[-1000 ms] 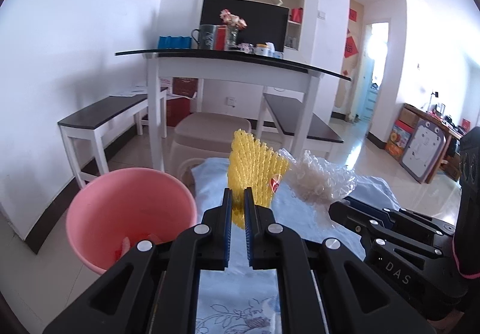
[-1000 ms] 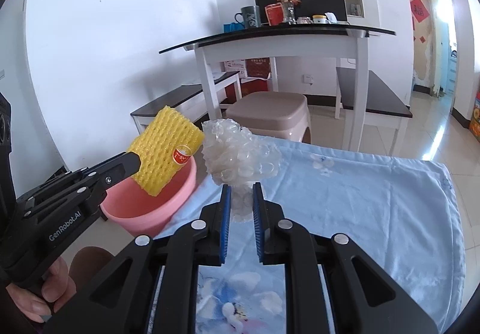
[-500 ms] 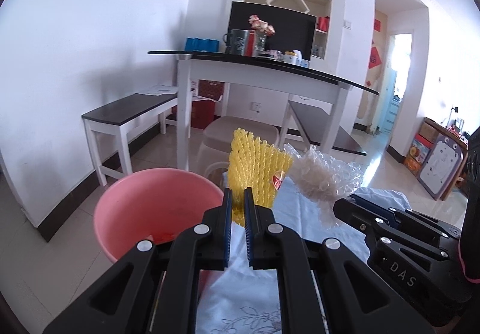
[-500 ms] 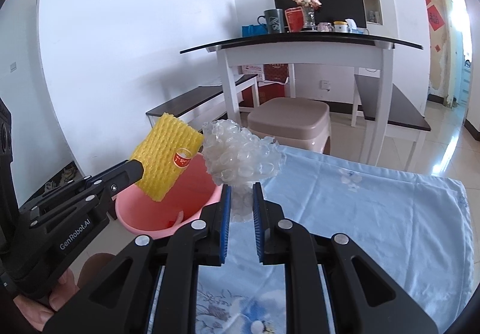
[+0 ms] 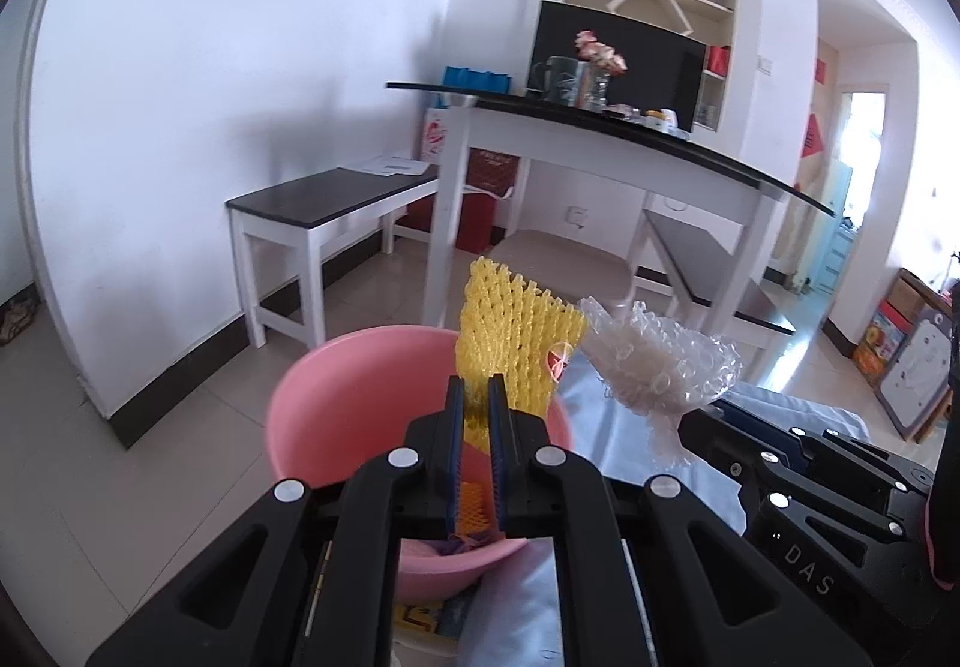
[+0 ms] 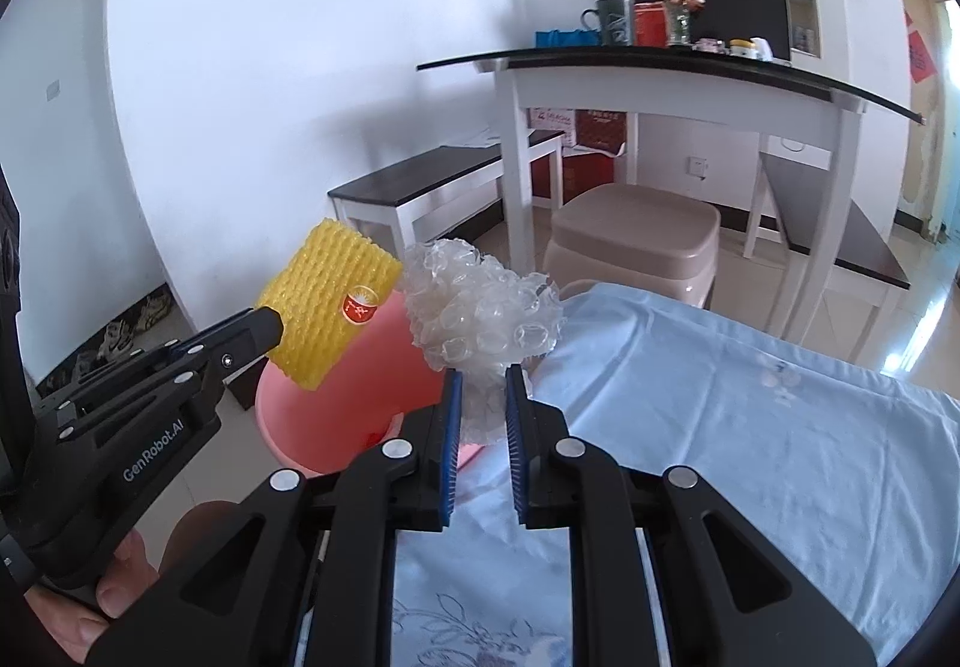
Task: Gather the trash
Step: 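Lift and carry the yellow net and bubble wrap over the pink bucket, then open both grippers to drop the net and bubble wrap into the bucket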
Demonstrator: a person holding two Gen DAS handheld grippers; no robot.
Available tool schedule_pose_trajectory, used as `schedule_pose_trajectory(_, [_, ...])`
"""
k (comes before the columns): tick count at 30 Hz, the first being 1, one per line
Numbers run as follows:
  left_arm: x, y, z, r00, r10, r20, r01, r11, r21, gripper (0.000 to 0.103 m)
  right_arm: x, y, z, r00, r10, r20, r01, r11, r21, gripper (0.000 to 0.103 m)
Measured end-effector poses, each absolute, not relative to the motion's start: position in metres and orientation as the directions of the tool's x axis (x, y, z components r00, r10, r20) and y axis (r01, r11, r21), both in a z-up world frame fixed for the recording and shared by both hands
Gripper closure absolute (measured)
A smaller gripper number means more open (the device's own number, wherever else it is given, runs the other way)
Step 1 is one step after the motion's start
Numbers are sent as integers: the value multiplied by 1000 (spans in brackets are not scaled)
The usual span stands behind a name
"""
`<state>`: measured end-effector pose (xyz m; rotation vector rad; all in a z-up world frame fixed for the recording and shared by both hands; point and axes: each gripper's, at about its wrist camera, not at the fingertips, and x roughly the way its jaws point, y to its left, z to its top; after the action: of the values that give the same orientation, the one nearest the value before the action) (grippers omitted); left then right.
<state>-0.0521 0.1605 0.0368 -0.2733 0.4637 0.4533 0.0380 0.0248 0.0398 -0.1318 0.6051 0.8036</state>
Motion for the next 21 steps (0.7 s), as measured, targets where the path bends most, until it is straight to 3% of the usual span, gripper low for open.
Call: schedule_pose_trajectory(21, [-28, 245, -30, 667, 412, -621, -618, 771, -153, 96, 57, 118, -10, 414, 611, -675, -775, 625, 90, 88])
